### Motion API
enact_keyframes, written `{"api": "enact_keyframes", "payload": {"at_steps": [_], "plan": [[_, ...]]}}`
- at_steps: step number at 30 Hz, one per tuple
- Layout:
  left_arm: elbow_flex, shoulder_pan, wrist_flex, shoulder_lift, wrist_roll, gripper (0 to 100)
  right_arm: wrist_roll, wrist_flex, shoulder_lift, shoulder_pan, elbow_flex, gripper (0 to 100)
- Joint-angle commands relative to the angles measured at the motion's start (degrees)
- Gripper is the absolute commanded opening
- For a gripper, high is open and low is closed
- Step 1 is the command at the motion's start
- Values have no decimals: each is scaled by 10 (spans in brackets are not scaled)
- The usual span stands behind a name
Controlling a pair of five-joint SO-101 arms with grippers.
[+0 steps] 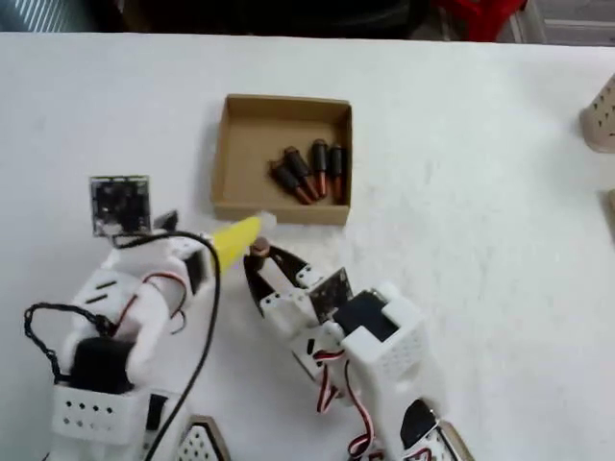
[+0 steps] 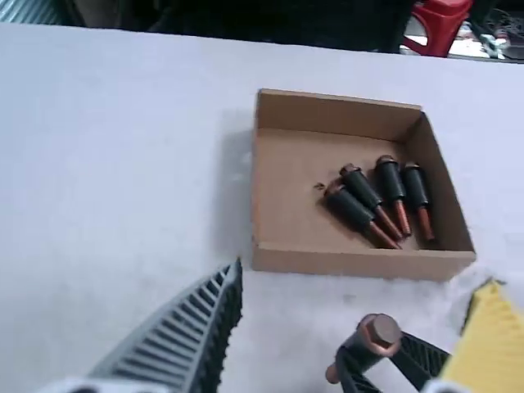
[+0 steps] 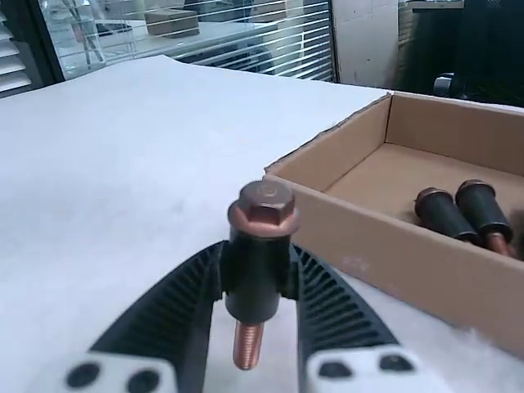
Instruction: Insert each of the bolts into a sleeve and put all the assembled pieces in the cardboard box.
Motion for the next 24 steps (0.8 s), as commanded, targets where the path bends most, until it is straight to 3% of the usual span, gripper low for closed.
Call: {"api": "enact_keyframes", "payload": {"at_steps": [1,5,8,10,13,24], "plan": [[-37,-66,33,-8,10,357,3,1,-33,8,-4,17],[-32,-120,73,-66,5,148,3,1,-33,9,-4,17],[6,-145,83,-146,-55,37,3,1,-33,9,-3,17],[55,-164,83,-211,-101,21,3,1,-36,9,0,17],[143,-190,79,-306,-114,24,3,1,-37,10,1,17],[293,-215,38,-291,-120,24,3,-2,-59,28,10,17]]}}
